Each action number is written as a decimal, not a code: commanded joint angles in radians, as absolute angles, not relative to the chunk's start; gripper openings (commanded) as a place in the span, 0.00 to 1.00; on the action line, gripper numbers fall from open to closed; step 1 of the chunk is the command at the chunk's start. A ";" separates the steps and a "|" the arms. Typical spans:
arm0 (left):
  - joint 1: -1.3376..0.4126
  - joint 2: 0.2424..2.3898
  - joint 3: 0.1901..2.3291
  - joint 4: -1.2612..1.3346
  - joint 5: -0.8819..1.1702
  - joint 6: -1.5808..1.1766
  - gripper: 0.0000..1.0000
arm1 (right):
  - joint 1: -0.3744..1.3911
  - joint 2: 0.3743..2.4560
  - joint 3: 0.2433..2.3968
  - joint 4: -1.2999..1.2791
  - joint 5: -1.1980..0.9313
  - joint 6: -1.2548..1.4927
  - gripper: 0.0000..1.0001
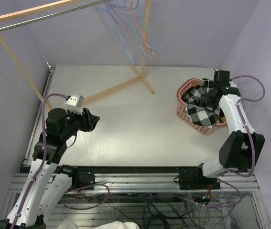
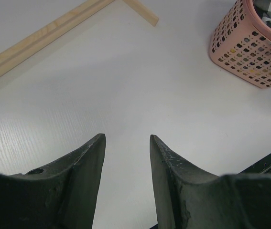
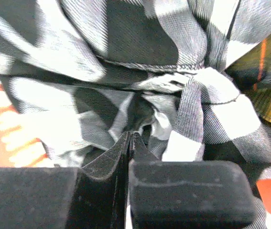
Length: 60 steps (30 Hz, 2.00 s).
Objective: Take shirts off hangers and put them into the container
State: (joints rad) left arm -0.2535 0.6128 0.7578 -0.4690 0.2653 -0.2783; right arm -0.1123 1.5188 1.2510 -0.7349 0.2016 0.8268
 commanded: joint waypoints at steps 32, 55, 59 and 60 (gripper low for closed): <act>-0.262 0.641 0.755 -0.453 0.273 -0.285 0.53 | -0.207 1.551 1.333 -0.634 0.449 0.944 0.00; -0.262 0.643 0.758 -0.460 0.254 -0.293 0.52 | -0.209 1.886 1.137 -0.571 0.340 0.926 0.00; -0.262 0.643 0.758 -0.459 0.257 -0.291 0.52 | -0.209 1.868 1.135 -0.569 0.331 0.904 0.00; -0.262 0.644 0.758 -0.459 0.257 -0.291 0.52 | -0.209 1.850 1.134 -0.566 0.331 0.895 0.00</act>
